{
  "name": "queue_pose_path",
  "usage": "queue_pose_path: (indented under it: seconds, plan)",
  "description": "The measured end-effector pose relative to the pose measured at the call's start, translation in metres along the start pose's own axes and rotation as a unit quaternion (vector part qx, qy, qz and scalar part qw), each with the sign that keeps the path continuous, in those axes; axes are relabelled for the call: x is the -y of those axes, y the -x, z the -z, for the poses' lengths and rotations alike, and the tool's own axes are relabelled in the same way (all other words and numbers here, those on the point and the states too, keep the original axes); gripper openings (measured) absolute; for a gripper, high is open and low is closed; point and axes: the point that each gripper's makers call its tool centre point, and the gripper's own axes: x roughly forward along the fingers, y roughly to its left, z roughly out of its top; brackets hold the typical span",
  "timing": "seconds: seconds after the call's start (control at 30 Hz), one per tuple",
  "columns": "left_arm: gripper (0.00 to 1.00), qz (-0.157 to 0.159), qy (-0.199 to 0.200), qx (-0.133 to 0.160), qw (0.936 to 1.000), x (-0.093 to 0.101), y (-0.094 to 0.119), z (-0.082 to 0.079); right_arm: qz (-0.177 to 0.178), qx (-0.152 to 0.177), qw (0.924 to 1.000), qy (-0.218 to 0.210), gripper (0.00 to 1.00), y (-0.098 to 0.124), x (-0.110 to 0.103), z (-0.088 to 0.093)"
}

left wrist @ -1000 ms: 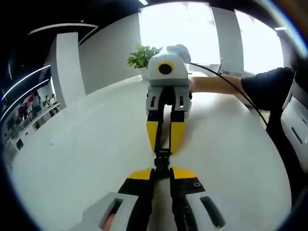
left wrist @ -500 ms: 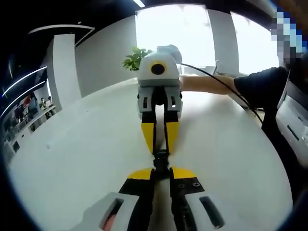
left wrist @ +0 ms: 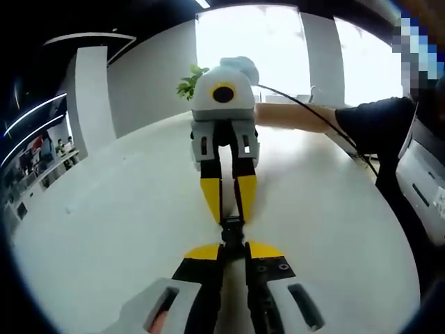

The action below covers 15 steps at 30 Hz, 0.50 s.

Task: Snap the two parts of the plastic buckle together until the buckle closes and remains connected.

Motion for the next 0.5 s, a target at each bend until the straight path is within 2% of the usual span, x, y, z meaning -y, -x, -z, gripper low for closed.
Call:
queue_pose_path:
  seconds: [0.5]
  plan:
    - [0.09, 0.003, 0.002, 0.001, 1.0000, 0.0008, -0.0020, -0.0015, -0.012, 0.002, 0.9999, 0.002, 0.09, 0.0001, -0.0004, 0.0000]
